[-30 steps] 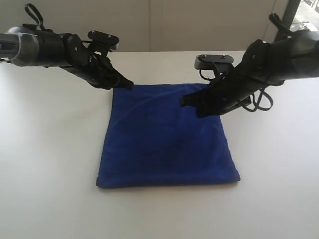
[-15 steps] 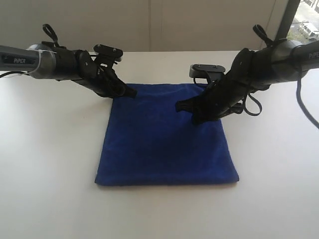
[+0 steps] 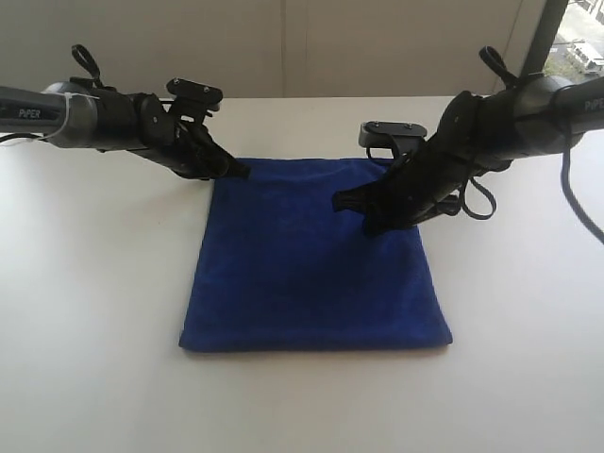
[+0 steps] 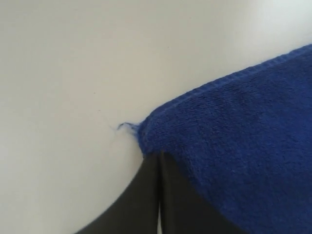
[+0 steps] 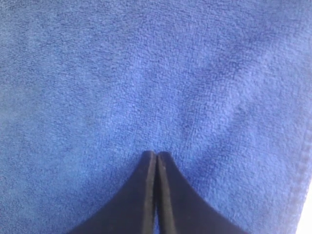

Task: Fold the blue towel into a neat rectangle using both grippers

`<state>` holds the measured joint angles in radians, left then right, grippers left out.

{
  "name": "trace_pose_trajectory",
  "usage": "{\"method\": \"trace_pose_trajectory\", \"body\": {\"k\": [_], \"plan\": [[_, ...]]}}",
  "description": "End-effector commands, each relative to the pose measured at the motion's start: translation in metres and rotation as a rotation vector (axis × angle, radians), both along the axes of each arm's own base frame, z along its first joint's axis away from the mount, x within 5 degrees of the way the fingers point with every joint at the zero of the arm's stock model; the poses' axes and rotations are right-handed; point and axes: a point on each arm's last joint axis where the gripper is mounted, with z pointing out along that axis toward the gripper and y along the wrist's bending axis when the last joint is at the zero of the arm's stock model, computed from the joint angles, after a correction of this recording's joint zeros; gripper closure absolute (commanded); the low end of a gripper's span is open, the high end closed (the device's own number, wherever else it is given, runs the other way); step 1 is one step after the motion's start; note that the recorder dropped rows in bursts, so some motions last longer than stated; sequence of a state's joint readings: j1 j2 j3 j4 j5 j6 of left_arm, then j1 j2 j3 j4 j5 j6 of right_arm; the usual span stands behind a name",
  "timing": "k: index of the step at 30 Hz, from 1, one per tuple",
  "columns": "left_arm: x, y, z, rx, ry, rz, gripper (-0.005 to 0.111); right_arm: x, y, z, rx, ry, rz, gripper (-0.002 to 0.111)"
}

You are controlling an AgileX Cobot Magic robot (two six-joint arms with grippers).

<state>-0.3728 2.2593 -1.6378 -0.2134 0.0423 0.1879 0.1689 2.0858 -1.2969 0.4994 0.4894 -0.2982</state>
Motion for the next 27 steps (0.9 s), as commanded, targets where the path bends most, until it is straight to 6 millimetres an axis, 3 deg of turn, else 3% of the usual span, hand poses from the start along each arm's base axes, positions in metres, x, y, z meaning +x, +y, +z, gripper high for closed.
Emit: {"method": "trace_pose_trajectory", "body": {"k": [1, 5, 17, 23, 27], "plan": [[-0.001, 0.002, 0.027, -0.019, -0.044, 0.002, 0.107, 0.002, 0.0, 0.005, -0.013, -0.024, 0.021, 0.108], [0.0, 0.001, 0.036, -0.062, -0.06, 0.034, 0.107, 0.005, -0.001, 0.016, -0.013, -0.083, 0.003, 0.108], [0.004, -0.002, -0.005, -0.065, 0.016, 0.056, 0.107, 0.001, 0.0, -0.011, -0.016, 0.019, 0.02, 0.108], [0.006, 0.003, -0.002, -0.031, -0.005, 0.028, 0.107, 0.002, 0.0, -0.013, -0.027, 0.015, 0.025, 0.108], [0.002, 0.005, 0.023, -0.024, -0.02, -0.002, 0.107, 0.003, -0.001, 0.006, -0.023, -0.04, 0.022, 0.108]]}}
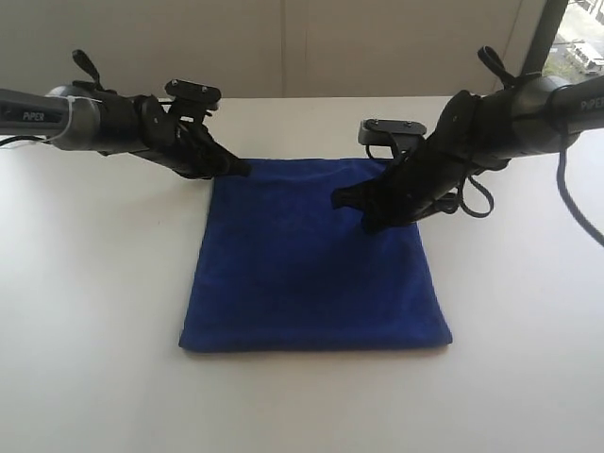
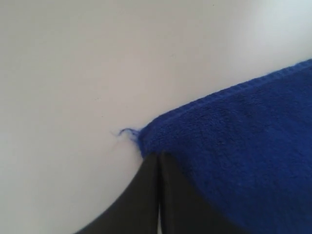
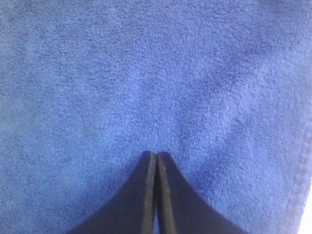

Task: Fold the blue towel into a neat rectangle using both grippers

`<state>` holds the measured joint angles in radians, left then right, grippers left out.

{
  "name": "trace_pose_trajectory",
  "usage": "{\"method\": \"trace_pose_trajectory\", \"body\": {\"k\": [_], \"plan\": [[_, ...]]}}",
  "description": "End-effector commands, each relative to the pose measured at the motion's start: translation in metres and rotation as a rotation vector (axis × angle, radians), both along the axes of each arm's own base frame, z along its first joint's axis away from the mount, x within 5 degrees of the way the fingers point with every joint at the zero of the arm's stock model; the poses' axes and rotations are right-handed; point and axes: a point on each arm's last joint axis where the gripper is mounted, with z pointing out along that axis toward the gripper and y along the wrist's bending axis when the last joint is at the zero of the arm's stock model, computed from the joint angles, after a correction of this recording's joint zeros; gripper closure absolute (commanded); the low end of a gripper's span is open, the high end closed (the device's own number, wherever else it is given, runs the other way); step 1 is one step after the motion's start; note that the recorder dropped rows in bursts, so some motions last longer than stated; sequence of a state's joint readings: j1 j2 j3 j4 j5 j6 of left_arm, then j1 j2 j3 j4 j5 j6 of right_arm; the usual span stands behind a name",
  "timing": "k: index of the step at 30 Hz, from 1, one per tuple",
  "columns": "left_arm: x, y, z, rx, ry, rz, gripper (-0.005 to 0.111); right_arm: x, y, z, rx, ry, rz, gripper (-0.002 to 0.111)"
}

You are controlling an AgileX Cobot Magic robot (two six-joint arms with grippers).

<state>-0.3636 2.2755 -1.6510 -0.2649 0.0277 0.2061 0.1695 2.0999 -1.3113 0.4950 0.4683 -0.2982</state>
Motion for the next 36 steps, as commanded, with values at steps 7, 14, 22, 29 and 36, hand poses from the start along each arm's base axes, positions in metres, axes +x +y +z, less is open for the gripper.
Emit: {"method": "trace_pose_trajectory", "body": {"k": [7, 14, 22, 29, 36], "plan": [[-0.021, 0.019, 0.089, 0.08, -0.026, -0.108, 0.107, -0.01, -0.017, 0.066, -0.076, -0.123, 0.066, 0.108], [-0.052, 0.042, 0.122, 0.136, 0.174, -0.159, 0.107, -0.034, -0.034, 0.098, -0.106, -0.101, 0.091, 0.108], [-0.093, 0.045, 0.148, 0.191, 0.269, -0.169, 0.107, -0.078, -0.041, 0.104, -0.161, -0.065, 0.135, 0.108], [-0.15, 0.04, 0.142, 0.248, 0.296, -0.261, 0.107, -0.109, -0.032, 0.117, -0.247, -0.078, 0.253, 0.108], [-0.212, 0.027, 0.115, 0.442, 0.298, -0.663, 0.107, -0.136, -0.006, 0.109, -0.367, -0.053, 0.635, 0.108]]}}
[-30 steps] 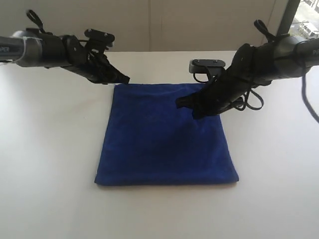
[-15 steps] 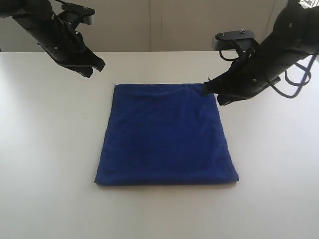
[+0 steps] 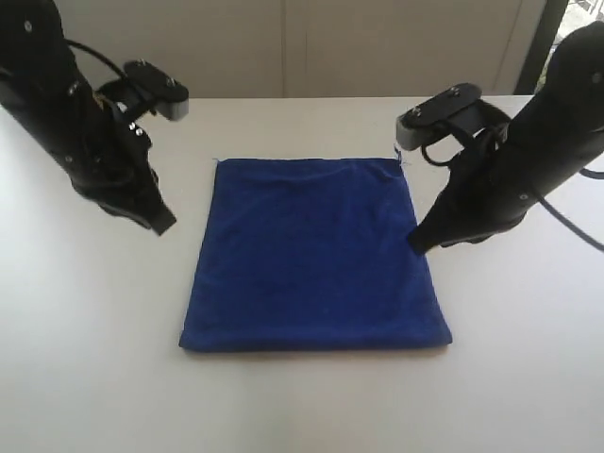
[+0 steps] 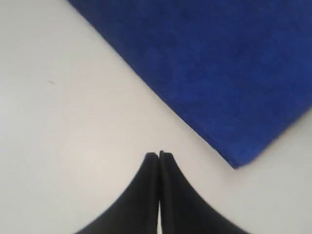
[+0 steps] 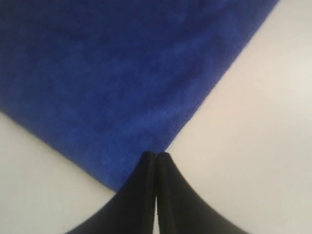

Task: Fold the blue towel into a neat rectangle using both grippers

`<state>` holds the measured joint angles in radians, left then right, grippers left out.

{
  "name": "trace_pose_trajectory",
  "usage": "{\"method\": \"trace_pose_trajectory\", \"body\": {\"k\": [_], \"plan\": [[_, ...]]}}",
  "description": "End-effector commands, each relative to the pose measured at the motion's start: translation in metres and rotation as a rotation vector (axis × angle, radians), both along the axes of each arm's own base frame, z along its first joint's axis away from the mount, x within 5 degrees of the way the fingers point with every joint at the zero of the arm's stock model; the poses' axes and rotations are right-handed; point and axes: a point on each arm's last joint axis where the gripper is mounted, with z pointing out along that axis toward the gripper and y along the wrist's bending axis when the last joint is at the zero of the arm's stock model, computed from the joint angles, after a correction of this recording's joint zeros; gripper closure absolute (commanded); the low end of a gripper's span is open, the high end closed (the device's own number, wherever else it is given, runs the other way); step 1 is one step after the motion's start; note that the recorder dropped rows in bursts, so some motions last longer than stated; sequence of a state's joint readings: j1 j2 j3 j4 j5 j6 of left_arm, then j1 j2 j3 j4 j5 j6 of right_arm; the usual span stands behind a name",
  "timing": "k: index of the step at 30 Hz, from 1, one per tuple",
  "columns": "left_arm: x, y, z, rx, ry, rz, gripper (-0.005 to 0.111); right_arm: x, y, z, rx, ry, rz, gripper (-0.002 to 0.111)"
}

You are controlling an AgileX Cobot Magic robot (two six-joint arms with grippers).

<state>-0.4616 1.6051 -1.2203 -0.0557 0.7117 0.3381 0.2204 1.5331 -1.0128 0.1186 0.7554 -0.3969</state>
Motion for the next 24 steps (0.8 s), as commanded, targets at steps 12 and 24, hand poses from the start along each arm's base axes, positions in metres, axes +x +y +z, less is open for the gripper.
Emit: {"method": "trace_pose_trajectory", "body": {"k": [12, 24], "plan": [[-0.056, -0.011, -0.055, 0.11, -0.139, -0.511, 0.106, -0.039, 0.01, -0.057, -0.202, -0.063, 0.499, 0.082], [-0.059, -0.015, -0.061, 0.047, -0.161, -0.521, 0.047, -0.046, 0.008, -0.071, -0.253, -0.118, 0.616, 0.062]]}}
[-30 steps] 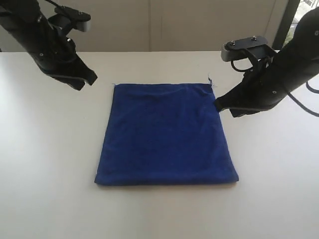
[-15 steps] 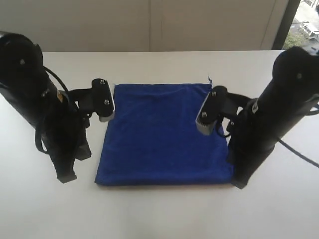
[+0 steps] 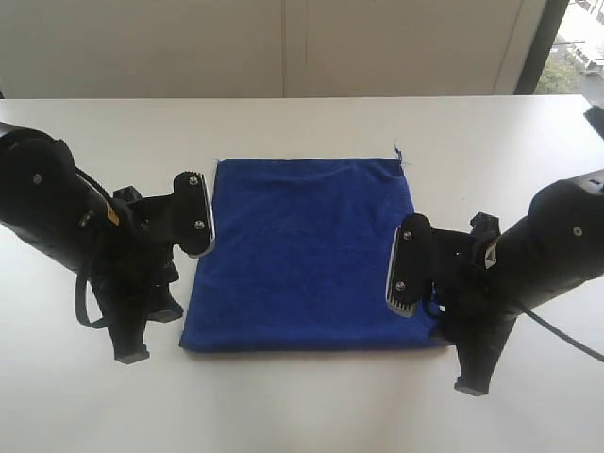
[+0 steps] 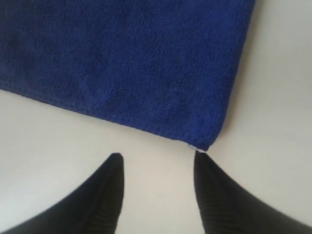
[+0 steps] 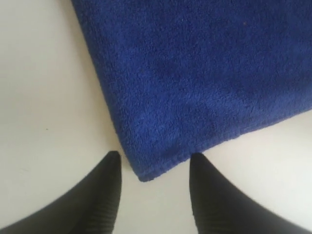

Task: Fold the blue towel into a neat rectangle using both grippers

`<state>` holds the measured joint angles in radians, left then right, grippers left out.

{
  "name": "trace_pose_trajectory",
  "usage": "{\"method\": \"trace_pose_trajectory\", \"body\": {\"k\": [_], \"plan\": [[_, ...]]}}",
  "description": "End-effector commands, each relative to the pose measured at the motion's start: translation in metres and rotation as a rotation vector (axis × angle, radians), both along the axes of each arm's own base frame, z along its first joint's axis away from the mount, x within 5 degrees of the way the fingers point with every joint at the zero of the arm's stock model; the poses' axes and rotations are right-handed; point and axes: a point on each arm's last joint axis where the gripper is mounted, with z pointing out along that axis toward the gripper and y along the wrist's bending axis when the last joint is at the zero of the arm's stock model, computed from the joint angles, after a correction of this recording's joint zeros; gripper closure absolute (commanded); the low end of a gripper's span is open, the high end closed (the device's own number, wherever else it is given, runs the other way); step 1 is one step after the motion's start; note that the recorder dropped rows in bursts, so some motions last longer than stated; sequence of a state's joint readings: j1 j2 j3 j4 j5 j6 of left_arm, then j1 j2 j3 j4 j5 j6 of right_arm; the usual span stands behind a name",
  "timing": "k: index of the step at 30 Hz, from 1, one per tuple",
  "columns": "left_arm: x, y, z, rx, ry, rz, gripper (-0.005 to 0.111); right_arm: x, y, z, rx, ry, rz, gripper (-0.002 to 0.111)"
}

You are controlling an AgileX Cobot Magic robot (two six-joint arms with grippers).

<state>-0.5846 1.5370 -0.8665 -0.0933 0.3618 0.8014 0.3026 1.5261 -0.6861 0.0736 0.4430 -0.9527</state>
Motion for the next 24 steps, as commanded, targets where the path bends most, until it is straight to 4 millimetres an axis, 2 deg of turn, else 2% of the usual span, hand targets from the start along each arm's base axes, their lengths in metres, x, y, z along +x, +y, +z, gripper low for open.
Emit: {"method": "trace_pose_trajectory", "body": {"k": [1, 3, 7, 11, 17, 18, 20, 24], "plan": [[-0.006, -0.006, -0.002, -0.042, 0.029, -0.066, 0.047, 0.0, 0.001, -0.002, 0.0, -0.03, 0.021, 0.061], [-0.005, -0.01, -0.009, -0.061, 0.054, -0.095, 0.048, 0.002, 0.002, -0.006, -0.003, -0.025, 0.023, 0.058], [-0.002, -0.016, -0.035, -0.042, 0.133, -0.13, 0.048, 0.004, 0.003, -0.014, -0.009, -0.007, 0.023, 0.051], [-0.002, -0.017, -0.042, -0.022, 0.141, -0.163, 0.048, 0.005, 0.003, -0.015, -0.009, -0.008, 0.022, 0.051], [0.005, -0.019, -0.056, -0.005, 0.127, -0.16, 0.048, 0.011, 0.005, -0.034, -0.02, 0.009, 0.022, 0.052], [0.005, -0.019, -0.058, -0.002, 0.13, -0.159, 0.052, 0.012, 0.005, -0.036, -0.02, 0.007, 0.022, 0.058], [0.005, -0.019, -0.06, 0.003, 0.136, -0.16, 0.076, 0.011, 0.004, -0.036, -0.031, 0.014, 0.043, 0.085], [0.005, -0.018, -0.059, 0.009, 0.129, -0.167, 0.106, 0.009, 0.003, -0.034, -0.048, 0.027, 0.061, 0.107]]}}
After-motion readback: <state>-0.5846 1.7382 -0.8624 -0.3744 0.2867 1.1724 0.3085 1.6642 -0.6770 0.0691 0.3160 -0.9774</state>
